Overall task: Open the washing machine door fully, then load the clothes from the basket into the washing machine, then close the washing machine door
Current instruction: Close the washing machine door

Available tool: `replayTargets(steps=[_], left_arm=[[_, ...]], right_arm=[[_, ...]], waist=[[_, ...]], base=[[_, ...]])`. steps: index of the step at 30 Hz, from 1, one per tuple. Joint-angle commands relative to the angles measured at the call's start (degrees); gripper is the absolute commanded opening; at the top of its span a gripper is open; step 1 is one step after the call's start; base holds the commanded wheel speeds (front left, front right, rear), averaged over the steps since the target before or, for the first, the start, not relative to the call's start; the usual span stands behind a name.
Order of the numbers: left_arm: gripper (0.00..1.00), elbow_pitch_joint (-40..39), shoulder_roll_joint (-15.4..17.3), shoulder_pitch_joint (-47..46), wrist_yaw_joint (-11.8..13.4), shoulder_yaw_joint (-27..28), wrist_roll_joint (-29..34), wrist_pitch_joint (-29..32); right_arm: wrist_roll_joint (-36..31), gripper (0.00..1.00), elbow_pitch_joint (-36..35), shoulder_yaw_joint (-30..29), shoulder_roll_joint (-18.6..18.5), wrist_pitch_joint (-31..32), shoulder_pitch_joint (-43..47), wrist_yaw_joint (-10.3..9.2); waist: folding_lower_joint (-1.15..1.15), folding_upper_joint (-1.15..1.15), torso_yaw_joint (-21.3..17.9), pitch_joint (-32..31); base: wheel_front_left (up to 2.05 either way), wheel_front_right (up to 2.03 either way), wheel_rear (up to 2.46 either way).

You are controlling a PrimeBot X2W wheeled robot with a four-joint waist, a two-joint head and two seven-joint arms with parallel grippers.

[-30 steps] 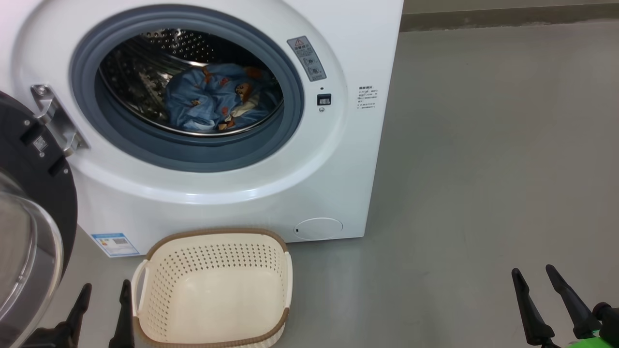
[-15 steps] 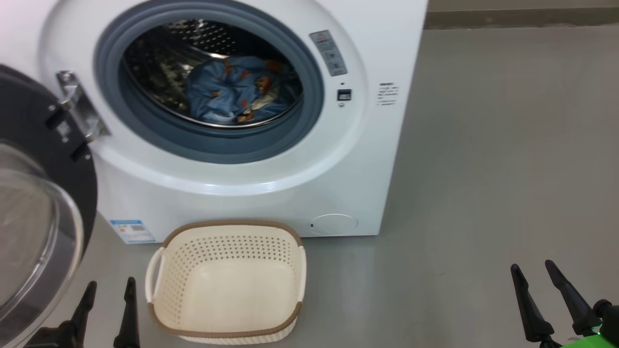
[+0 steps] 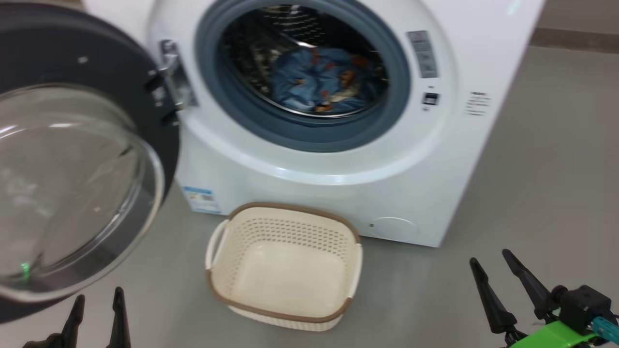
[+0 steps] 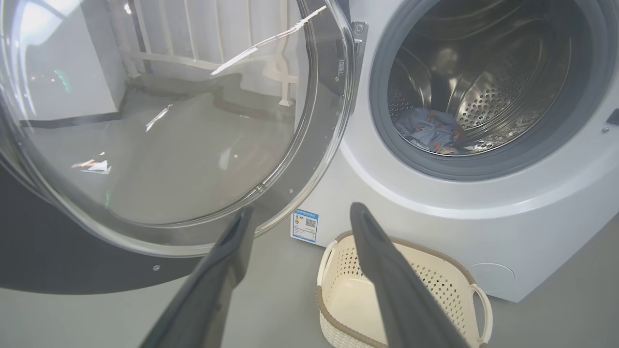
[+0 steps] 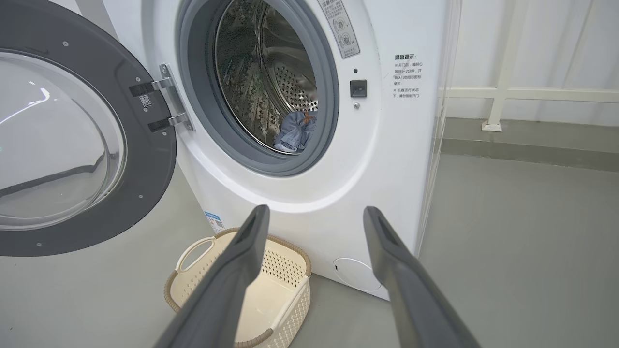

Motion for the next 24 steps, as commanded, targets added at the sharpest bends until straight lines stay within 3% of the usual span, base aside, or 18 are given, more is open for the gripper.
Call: replayTargets(steps=[1, 11, 24], left_arm=[[1.00, -1.3, 0.7, -0.6, -0.1, 2.1, -0.5, -0.4], [1.00, -1.8, 0.1, 0.4, -0.1, 4.1, -1.3, -0.4], [1.00, -4.3, -0.1, 2.2, 2.3, 5.5, -5.6, -0.4]], right_arm=[[0.3, 1.00, -1.1, 1.4, -1.3, -0.3, -2.0, 0.09], [0.7, 1.00, -0.1, 5.2, -2.0, -0.3, -4.6, 0.09], [2.1, 1.00, 2.1, 9.6, -3.3, -0.3, -9.5, 0.09]], waist=[[0.00, 0.00, 5.5, 0.0], [0.00, 0.00, 14.0, 0.2], [0.00, 0.00, 15.1, 2.2]], base=[[0.00, 0.00, 0.00], [0.00, 0.00, 0.00], [0.00, 0.00, 0.00]])
